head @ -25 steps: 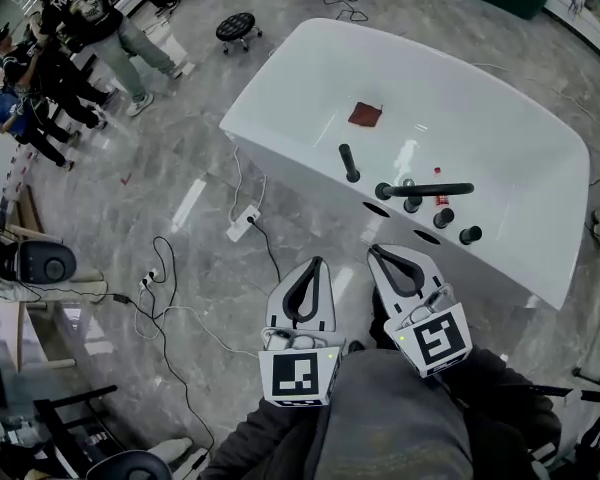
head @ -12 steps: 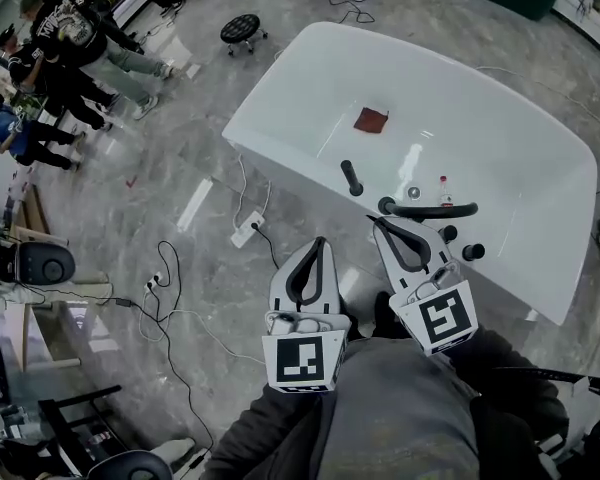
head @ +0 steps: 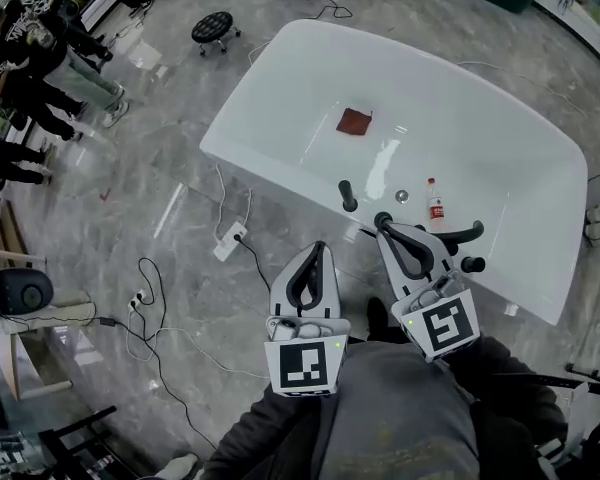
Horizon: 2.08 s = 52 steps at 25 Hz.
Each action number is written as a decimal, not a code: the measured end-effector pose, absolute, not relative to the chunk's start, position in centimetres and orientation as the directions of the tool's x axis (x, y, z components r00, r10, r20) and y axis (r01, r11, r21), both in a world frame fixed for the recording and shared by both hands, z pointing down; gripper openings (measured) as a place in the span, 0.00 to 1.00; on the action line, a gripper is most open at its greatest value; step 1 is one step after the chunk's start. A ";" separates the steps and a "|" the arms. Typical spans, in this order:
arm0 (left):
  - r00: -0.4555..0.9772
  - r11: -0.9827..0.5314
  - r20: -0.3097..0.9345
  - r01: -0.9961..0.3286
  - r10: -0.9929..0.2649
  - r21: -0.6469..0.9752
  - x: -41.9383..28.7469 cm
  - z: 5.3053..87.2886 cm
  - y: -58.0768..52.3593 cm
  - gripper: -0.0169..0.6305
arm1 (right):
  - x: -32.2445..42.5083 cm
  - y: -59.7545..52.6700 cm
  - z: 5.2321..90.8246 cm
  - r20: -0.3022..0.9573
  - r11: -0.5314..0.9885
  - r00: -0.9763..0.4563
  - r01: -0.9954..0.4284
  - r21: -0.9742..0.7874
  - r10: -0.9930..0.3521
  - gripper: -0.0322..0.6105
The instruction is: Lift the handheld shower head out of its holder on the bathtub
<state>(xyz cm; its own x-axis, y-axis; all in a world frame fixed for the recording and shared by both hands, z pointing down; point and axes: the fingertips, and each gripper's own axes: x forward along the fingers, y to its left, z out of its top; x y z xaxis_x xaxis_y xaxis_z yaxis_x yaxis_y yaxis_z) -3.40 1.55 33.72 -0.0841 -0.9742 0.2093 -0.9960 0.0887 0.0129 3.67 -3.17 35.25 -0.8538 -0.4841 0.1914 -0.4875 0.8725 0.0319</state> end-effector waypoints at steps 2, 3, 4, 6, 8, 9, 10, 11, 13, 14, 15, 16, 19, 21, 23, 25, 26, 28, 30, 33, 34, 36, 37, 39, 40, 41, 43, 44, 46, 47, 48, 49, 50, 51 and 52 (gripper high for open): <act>-0.063 0.070 0.221 -0.997 -0.973 0.027 -4.6 34.0 0.3 0.03 | 2.7 -4.2 35.5 0.191 0.863 -0.845 -0.505 0.026 -0.500 0.05; -0.051 0.060 0.226 -0.998 -0.973 0.033 -5.3 34.1 -0.3 0.03 | 2.1 -4.7 35.7 0.191 0.859 -0.841 -0.511 0.023 -0.506 0.05; -0.038 0.048 0.229 -0.998 -0.973 0.037 -5.8 34.2 -1.0 0.03 | 1.6 -5.2 35.9 0.193 0.856 -0.838 -0.517 0.020 -0.511 0.05; -0.008 0.018 0.230 -0.999 -0.973 0.039 -6.8 34.4 -2.1 0.03 | 0.5 -6.2 36.2 0.194 0.847 -0.829 -0.531 0.020 -0.524 0.05; 0.022 -0.011 0.236 -0.999 -0.972 0.046 -7.8 34.9 -3.3 0.03 | -0.4 -7.2 36.5 0.192 0.831 -0.814 -0.555 0.016 -0.548 0.05; 0.036 -0.024 0.239 -0.998 -0.970 0.053 -8.2 35.1 -3.9 0.03 | -0.8 -7.8 36.6 0.195 0.823 -0.806 -0.568 0.016 -0.560 0.05; 0.049 -0.036 0.243 -0.998 -0.969 0.058 -8.7 35.4 -4.5 0.03 | -1.2 -8.5 36.7 0.201 0.815 -0.796 -0.580 0.018 -0.571 0.05; 0.062 -0.048 0.244 -0.997 -0.968 0.061 -9.2 35.6 -5.1 0.03 | -1.6 -9.0 36.8 0.207 0.807 -0.787 -0.590 0.020 -0.581 0.05; 0.088 -0.074 0.245 -0.995 -0.966 0.065 -10.2 35.6 -6.4 0.03 | -2.3 -9.9 37.0 0.210 0.795 -0.775 -0.606 0.023 -0.596 0.05; 0.100 -0.087 0.245 -0.994 -0.964 0.066 -10.6 35.5 -6.9 0.03 | -2.7 -10.3 37.0 0.211 0.790 -0.769 -0.613 0.024 -0.603 0.05; 0.114 -0.101 0.244 -0.993 -0.963 0.064 -11.0 35.3 -7.4 0.03 | -3.0 -10.6 36.9 0.211 0.783 -0.763 -0.621 0.025 -0.612 0.05; 0.126 -0.114 0.243 -0.991 -0.962 0.064 -11.3 35.2 -7.9 0.03 | -3.3 -10.9 36.8 0.211 0.776 -0.756 -0.630 0.026 -0.620 0.05; 0.159 -0.145 0.244 -0.987 -0.957 0.073 -12.3 35.1 -9.0 0.03 | -4.3 -11.4 36.8 0.217 0.760 -0.739 -0.649 0.025 -0.638 0.05; 0.177 -0.164 0.245 -0.984 -0.953 0.074 -13.0 35.3 -9.4 0.03 | -5.0 -11.7 37.1 0.225 0.750 -0.728 -0.660 0.024 -0.648 0.05; 0.194 -0.180 0.253 -0.980 -0.948 0.079 -13.7 35.6 -9.5 0.03 | -5.7 -11.8 37.4 0.231 0.737 -0.714 -0.675 0.025 -0.661 0.05; 0.205 -0.186 0.269 -0.978 -0.941 0.095 -14.6 36.1 -9.3 0.03 | -6.3 -11.9 37.7 0.238 0.722 -0.697 -0.691 0.031 -0.677 0.05; 0.209 -0.188 0.277 -0.977 -0.938 0.100 -15.1 36.4 -9.2 0.03 | -6.6 -11.9 37.9 0.241 0.717 -0.690 -0.697 0.037 -0.683 0.05; 0.212 -0.190 0.288 -0.976 -0.934 0.102 -16.3 37.0 -9.2 0.03 | -7.3 -12.0 38.4 0.245 0.710 -0.680 -0.702 0.052 -0.691 0.10; 0.206 -0.184 0.296 -0.978 -0.933 0.100 -17.5 37.4 -9.2 0.03 | -7.8 -11.9 39.0 0.257 0.710 -0.676 -0.702 0.062 -0.691 0.14; 0.195 -0.173 0.297 -0.980 -0.935 0.097 -18.7 37.3 -9.1 0.03 | -8.2 -12.1 40.1 0.277 0.706 -0.666 -0.705 0.070 -0.692 0.17; 0.194 -0.173 0.299 -0.980 -0.934 0.096 -18.8 37.3 -9.1 0.03 | -8.3 -12.3 40.3 0.280 0.704 -0.664 -0.707 0.070 -0.694 0.18; 0.194 -0.176 0.301 -0.981 -0.934 0.086 -19.0 37.4 -9.2 0.03 | -8.6 -12.5 40.8 0.277 0.704 -0.664 -0.706 0.071 -0.694 0.19; 0.194 -0.179 0.301 -0.981 -0.934 0.079 -19.0 37.5 -9.3 0.03 | -8.7 -12.6 41.1 0.272 0.707 -0.667 -0.704 0.075 -0.693 0.19; 0.194 -0.182 0.301 -0.981 -0.934 0.068 -18.9 38.0 -9.4 0.03 | -8.8 -12.6 42.0 0.264 0.713 -0.674 -0.696 0.088 -0.690 0.20; 0.194 -0.183 0.300 -0.981 -0.934 0.064 -18.7 38.4 -9.5 0.03 | -8.8 -12.7 42.6 0.263 0.715 -0.675 -0.693 0.096 -0.689 0.20; 0.193 -0.184 0.299 -0.981 -0.935 0.060 -18.6 38.8 -9.6 0.03 | -8.7 -12.7 43.3 0.263 0.715 -0.675 -0.691 0.103 -0.690 0.20; 0.192 -0.187 0.301 -0.981 -0.934 0.048 -18.4 39.9 -10.2 0.03 | -8.6 -13.2 44.7 0.262 0.712 -0.671 -0.692 0.115 -0.694 0.21; 0.191 -0.187 0.302 -0.981 -0.934 0.041 -18.4 40.5 -10.5 0.03 | -8.6 -13.6 45.5 0.260 0.710 -0.669 -0.694 0.118 -0.696 0.21; 0.187 -0.187 0.306 -0.982 -0.933 0.029 -18.4 41.7 -11.1 0.03 | -8.6 -14.2 47.1 0.262 0.710 -0.668 -0.694 0.118 -0.696 0.22; 0.186 -0.187 0.311 -0.982 -0.932 0.025 -18.4 42.3 -11.4 0.03 | -8.6 -14.5 48.0 0.266 0.711 -0.668 -0.694 0.114 -0.695 0.22; 0.185 -0.188 0.316 -0.982 -0.931 0.020 -18.4 42.9 -11.6 0.03 | -8.6 -14.7 48.8 0.269 0.712 -0.669 -0.694 0.109 -0.693 0.23; 0.184 -0.189 0.318 -0.982 -0.930 0.014 -18.3 43.5 -11.9 0.03 | -8.5 -14.9 49.6 0.272 0.713 -0.669 -0.694 0.103 -0.691 0.23; 0.183 -0.191 0.319 -0.982 -0.930 0.008 -18.2 44.0 -12.2 0.03 | -8.4 -15.1 50.3 0.274 0.713 -0.671 -0.694 0.095 -0.689 0.23; 0.181 -0.190 0.322 -0.982 -0.929 0.006 -18.2 44.4 -12.4 0.03 | -8.4 -15.2 51.0 0.277 0.714 -0.671 -0.695 0.088 -0.688 0.24; 0.179 -0.187 0.327 -0.982 -0.928 0.007 -18.2 44.9 -12.6 0.03 | -8.3 -15.4 51.6 0.283 0.713 -0.670 -0.696 0.082 -0.686 0.24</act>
